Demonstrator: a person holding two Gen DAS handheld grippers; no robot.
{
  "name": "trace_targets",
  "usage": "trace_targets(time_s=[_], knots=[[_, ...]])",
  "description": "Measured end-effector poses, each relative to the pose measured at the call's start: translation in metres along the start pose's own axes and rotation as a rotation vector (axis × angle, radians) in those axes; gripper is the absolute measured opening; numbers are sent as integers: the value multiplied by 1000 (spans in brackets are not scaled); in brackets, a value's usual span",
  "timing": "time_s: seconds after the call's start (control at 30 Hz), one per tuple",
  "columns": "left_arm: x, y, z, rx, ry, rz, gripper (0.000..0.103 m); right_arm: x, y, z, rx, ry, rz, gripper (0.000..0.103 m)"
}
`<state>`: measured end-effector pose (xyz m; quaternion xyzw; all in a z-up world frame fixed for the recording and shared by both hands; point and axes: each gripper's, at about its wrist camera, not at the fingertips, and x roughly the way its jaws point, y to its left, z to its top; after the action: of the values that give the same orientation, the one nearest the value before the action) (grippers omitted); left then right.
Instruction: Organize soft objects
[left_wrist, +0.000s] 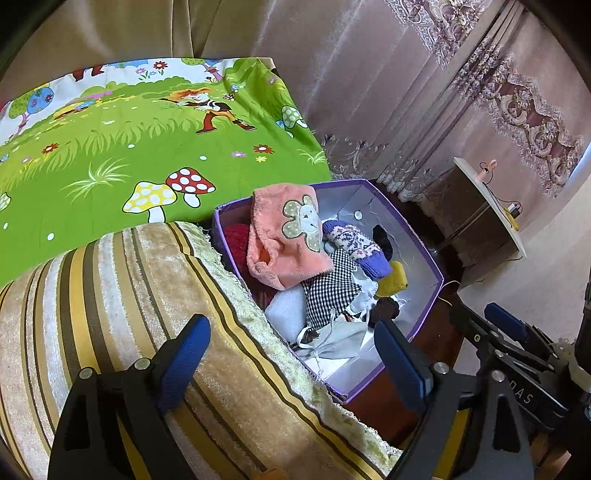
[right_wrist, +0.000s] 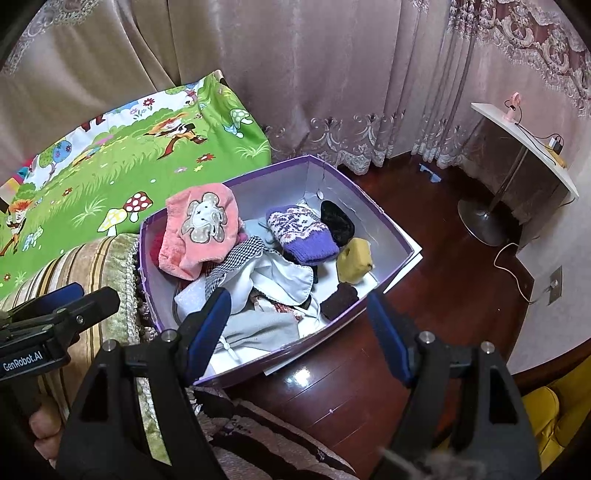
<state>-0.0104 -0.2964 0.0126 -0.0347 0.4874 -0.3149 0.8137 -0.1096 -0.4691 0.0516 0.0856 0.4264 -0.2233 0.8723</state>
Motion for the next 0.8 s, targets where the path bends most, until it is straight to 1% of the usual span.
trace_targets(time_s=[0.8], knots=[[0,0,0,0,0,1,92,0,-1,0,6,0,2,79]])
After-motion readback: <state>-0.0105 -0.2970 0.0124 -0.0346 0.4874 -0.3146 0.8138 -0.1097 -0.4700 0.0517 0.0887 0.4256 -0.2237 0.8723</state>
